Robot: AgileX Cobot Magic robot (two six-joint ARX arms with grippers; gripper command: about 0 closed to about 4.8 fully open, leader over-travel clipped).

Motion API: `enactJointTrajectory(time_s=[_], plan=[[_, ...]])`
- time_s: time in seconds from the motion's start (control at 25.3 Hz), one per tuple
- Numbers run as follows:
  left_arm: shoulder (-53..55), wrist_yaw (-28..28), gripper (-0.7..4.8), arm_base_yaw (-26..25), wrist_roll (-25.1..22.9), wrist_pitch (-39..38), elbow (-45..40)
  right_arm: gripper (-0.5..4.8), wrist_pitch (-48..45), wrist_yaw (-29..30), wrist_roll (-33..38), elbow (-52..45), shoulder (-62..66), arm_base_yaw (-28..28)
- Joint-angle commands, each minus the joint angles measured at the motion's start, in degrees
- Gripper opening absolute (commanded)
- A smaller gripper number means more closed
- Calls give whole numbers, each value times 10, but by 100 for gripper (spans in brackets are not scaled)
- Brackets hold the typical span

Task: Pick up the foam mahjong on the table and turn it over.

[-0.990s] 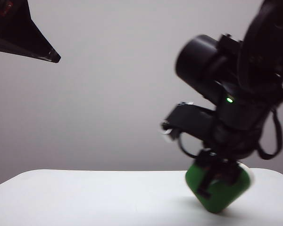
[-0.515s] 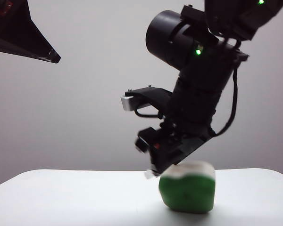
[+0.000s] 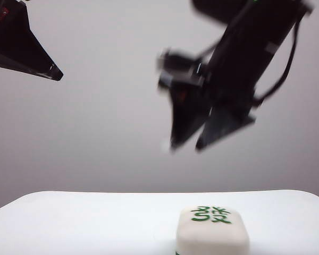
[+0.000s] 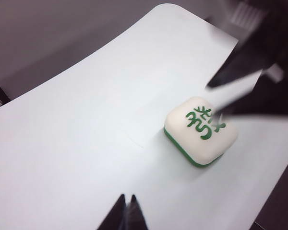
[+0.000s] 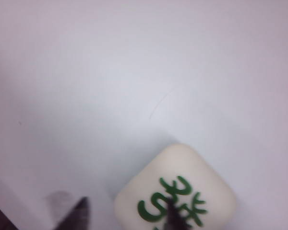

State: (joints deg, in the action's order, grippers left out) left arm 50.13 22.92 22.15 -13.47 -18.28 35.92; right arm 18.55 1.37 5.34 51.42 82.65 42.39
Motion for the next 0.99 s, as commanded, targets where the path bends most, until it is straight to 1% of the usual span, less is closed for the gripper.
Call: enactJointTrajectory(time_s=[0.04,0.08,0.16,0.24,0.28,0.32,0.44,0.55,0.67,0.71,0.79,0.91,0.99], plan=[[-2,2,-6,0,1,2,4,111,77,3,9,2,-57,-19],[-3,2,-5,0,4,1,4,98,101,3,9,2,-70,-25],[-7,-5,-5,0,15,-1,4,91,152,-1,9,1,-94,-37],[-12,-28,-1,0,30,-1,4,92,182,-4,20,-5,-113,-51],[-21,-48,-1,0,30,-1,4,91,184,-1,40,-20,-134,-64],[-34,-70,-1,-1,30,-2,4,81,173,1,60,-42,-162,-78],[-67,-108,-1,-1,34,-13,4,47,167,19,74,-73,-201,-93],[-98,-146,-1,-1,38,-24,3,43,153,17,92,-104,-244,-104],[-125,-198,-1,-1,39,-37,3,43,124,-6,119,-129,-287,-111],[-140,-225,-1,-1,39,-47,2,43,97,-30,127,-146,-316,-119],[-160,-235,-1,-2,41,-63,2,43,68,-49,127,-162,-354,-133],[-177,-247,1,-2,42,-70,-2,43,62,-58,127,-166,-383,-155],[-194,-248,23,-2,45,-66,-11,43,59,-57,125,-168,-402,-173]])
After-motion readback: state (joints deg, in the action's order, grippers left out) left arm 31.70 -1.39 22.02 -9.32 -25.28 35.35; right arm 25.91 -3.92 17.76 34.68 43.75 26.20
